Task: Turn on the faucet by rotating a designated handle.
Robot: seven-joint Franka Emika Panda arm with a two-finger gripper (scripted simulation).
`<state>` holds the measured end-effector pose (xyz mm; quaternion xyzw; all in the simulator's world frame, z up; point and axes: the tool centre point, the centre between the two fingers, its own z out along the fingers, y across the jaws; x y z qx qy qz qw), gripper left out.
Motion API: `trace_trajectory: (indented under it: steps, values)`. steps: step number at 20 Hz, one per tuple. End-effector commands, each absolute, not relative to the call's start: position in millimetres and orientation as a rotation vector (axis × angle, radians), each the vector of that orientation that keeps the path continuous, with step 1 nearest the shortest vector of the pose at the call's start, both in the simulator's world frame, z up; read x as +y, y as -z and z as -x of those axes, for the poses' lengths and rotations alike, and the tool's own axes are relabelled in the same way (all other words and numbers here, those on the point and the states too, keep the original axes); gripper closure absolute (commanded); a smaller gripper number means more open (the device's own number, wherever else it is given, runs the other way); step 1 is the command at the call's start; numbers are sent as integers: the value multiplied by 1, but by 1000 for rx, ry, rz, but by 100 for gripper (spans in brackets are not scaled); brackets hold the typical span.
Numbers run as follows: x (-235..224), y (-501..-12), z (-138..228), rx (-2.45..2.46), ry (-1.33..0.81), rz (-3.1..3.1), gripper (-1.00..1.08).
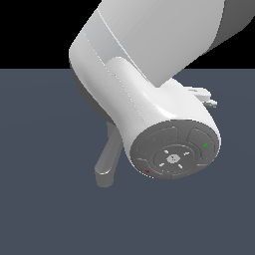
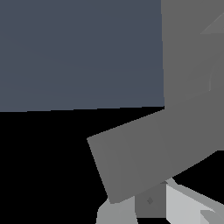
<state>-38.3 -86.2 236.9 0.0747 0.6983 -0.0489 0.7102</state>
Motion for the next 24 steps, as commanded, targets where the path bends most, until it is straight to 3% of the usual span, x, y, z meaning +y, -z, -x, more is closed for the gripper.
trace_trajectory:
  steps: [1, 24]
  values:
    - [-84, -231, 38, 1572, 104, -138, 108]
    - [-104, -171, 39, 1566, 105, -137, 108]
